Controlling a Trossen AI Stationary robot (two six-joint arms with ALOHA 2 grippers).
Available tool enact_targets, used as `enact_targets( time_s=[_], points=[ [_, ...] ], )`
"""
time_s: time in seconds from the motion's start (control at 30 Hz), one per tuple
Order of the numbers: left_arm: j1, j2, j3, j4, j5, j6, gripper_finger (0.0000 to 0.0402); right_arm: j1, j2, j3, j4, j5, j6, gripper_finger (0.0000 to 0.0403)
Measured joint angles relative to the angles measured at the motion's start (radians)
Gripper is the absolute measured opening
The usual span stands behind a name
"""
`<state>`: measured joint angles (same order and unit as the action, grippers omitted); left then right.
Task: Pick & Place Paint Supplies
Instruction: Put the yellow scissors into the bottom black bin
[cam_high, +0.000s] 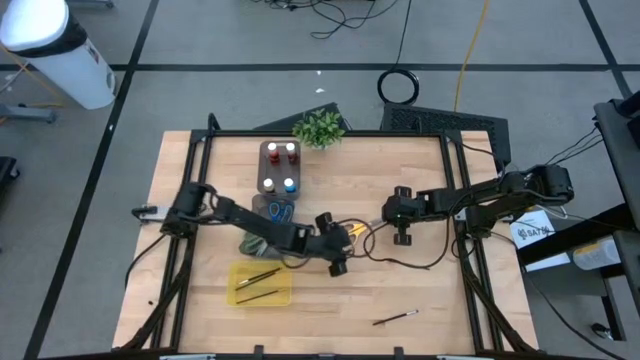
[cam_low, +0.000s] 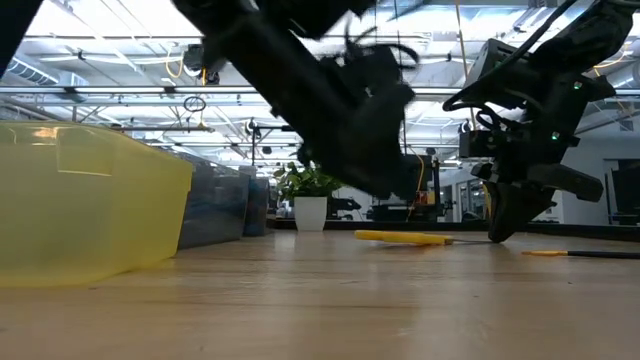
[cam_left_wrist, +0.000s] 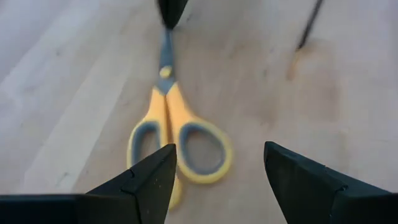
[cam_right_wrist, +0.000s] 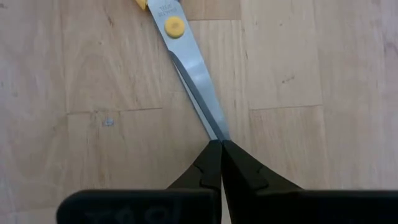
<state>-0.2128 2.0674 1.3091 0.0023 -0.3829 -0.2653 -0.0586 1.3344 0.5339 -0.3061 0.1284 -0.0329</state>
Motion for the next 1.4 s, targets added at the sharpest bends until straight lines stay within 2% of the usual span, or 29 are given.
enact_targets(
  time_s=[0.2, 0.47, 0.9, 0.97, 1.07, 1.3, 1.4],
  points=[
    [0.019, 0.083, 0.105, -0.116, -0.057, 0.015, 0.0253, 0.0, 0.0, 0.0, 0.0, 0.0, -0.005, 0.0],
    [0.05, 0.093, 0.109, -0.147, -0.055, -0.01, 0.0253, 0.0, 0.0, 0.0, 0.002, 0.0, -0.005, 0.0],
    [0.088, 0.132, 0.111, -0.158, 0.054, -0.055, 0.0247, 0.0, 0.0, 0.0, 0.0, 0.002, -0.005, 0.0],
    [0.087, 0.137, 0.111, -0.163, 0.066, -0.058, 0.0231, 0.0, 0.0, 0.0, 0.004, 0.001, -0.005, 0.0],
    [0.089, 0.139, 0.11, -0.169, 0.088, -0.067, 0.0184, 0.0, 0.001, 0.0, 0.005, 0.0, -0.002, 0.0],
    [0.124, 0.135, 0.111, -0.203, 0.161, -0.131, 0.0032, 0.001, -0.001, 0.0, 0.005, -0.01, 0.0, 0.0],
    [0.132, 0.135, 0.112, -0.226, 0.168, -0.141, 0.0025, 0.001, -0.001, 0.0, 0.008, -0.009, 0.001, 0.0]
  ],
)
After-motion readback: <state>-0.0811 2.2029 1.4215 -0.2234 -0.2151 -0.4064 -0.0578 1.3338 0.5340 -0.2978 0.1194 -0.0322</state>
